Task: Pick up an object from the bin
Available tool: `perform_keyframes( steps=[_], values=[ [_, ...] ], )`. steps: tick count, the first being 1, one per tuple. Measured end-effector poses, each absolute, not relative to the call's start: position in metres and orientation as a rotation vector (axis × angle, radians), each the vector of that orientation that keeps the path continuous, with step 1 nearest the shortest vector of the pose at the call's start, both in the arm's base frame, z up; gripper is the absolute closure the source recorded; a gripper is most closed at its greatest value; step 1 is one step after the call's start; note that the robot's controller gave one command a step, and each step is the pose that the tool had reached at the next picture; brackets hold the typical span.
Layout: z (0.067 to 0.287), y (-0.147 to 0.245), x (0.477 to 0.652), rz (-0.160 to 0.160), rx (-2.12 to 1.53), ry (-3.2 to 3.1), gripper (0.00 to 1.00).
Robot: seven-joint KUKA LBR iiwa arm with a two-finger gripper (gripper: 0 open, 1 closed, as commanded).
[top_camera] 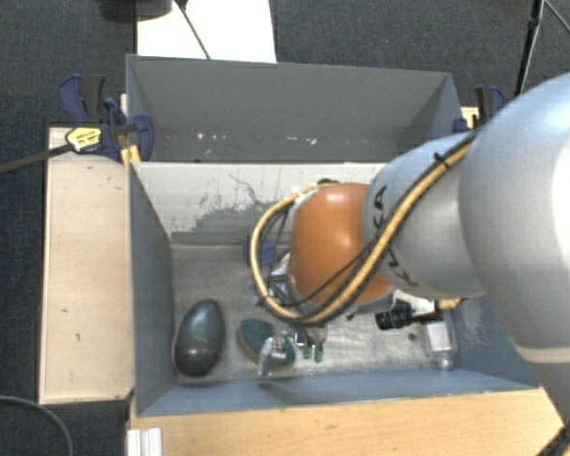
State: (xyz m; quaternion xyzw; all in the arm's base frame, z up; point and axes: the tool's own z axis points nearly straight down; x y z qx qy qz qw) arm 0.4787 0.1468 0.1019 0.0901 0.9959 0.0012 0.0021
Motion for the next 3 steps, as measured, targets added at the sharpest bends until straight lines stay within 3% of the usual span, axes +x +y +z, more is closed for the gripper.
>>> perform_keyframes(
  steps=[1, 2, 3],
  values=[
    [0.116, 0.136, 0.478, 0.004, 0.355, 3.116, 0.0],
    [0.072, 0.14, 0.481, 0.005, 0.684, 3.062, 0.0],
    [0.073, 0.141, 0.482, 0.004, 0.687, 3.062, 0.0]
  ],
)
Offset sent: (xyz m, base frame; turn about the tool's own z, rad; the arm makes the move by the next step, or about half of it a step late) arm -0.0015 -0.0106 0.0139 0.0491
